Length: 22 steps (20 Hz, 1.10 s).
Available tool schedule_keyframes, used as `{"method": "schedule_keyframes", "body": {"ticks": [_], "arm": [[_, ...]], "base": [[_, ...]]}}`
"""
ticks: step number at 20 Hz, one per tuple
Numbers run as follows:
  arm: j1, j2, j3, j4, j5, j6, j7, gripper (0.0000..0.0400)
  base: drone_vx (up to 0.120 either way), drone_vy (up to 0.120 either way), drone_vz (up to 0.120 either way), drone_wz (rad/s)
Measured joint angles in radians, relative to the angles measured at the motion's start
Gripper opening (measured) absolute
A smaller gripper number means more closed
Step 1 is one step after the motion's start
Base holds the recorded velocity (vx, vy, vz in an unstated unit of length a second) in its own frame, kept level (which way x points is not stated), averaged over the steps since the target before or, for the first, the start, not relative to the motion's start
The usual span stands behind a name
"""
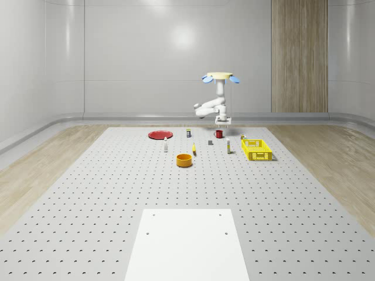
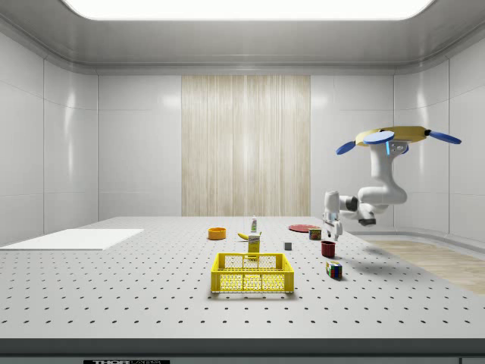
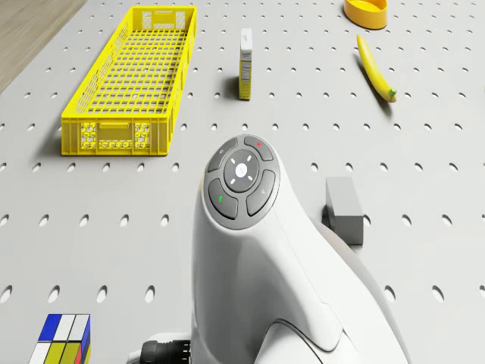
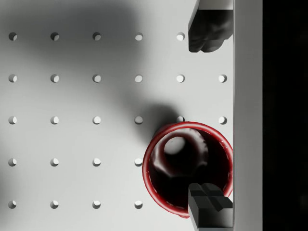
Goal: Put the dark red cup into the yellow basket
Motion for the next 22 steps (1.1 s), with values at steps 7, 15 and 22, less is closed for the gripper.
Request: {"method": "schedule_keyframes", "body": {"ticks": [7, 15, 22], "arm": [[-0.007, -0.039, -0.008, 0.005, 0.001, 0.041, 0.007, 0.04], [0.001, -0.088, -0.059, 0.017, -0.037, 0.105, -0.005, 0.04], [-0.039, -0.101, -0.044, 0.057, -0.027, 0.129, -0.004, 0.04]], "base": [[0.0, 0.0, -0.034, 0.0], [0.0, 0.0, 0.0, 0.0], [0.0, 0.0, 0.0, 0.0]]}}
